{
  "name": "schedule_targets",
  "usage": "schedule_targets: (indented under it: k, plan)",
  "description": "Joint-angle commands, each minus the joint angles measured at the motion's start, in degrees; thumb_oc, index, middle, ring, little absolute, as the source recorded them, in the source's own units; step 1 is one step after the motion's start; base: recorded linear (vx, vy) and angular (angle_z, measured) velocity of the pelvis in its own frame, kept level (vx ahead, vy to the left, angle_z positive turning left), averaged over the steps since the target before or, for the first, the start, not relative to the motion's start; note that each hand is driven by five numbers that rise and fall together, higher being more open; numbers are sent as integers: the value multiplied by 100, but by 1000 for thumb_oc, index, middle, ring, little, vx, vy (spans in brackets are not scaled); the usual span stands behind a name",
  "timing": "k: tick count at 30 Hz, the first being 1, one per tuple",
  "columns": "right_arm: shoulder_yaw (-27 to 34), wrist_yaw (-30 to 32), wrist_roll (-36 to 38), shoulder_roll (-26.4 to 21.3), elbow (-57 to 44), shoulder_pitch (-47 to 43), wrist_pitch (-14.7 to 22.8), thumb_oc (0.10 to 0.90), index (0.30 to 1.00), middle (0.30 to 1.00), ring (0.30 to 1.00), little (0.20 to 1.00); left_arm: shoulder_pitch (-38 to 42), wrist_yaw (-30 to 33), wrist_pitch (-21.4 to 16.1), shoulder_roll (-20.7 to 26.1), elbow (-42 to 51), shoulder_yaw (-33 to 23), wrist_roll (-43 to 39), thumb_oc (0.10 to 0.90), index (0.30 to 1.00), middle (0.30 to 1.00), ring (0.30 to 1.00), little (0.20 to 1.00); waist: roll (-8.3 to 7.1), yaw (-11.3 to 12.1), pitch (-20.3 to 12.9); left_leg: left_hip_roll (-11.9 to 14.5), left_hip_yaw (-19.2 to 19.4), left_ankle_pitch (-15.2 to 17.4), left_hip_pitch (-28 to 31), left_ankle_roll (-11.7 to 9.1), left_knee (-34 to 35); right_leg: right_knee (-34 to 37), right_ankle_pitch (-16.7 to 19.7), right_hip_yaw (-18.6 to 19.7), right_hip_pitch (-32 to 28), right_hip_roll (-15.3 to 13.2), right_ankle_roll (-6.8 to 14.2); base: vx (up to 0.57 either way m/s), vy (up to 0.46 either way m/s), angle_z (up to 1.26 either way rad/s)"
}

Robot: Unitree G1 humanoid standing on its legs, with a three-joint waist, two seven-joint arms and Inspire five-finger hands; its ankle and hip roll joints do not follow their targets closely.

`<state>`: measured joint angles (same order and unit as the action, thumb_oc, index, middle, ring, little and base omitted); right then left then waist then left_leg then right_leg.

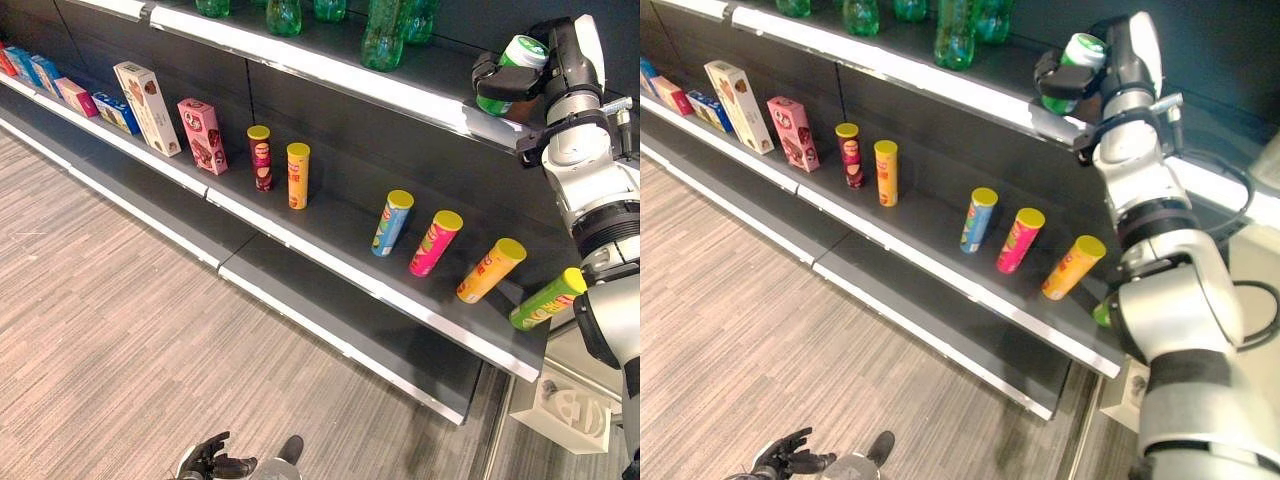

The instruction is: Put the goods on the table back onto the shelves and tidy them up.

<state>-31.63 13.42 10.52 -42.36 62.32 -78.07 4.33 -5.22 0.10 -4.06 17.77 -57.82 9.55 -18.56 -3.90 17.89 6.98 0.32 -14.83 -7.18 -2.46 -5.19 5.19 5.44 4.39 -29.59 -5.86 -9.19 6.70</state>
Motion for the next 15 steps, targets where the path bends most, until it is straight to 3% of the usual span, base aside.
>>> schedule_targets:
  k: [1,15]
  plan:
    - [-596,193,-13,-375,-176,-916,162,400,300,300,300,300,232,115,-288,346,-33,414,-120,800,900,900,900,900,-255,8,-216,112,502,590,119,-246,-19,-44,-339,-4,-327,-214,357,0,0,0]
    - [-777,228,-358,-249,204,-993,21,400,300,300,300,300,275,172,-316,368,10,423,-84,800,900,900,900,900,-292,-127,-186,171,604,647,181,-233,-19,-44,-341,146,-267,-181,338,-2,-1,-3]
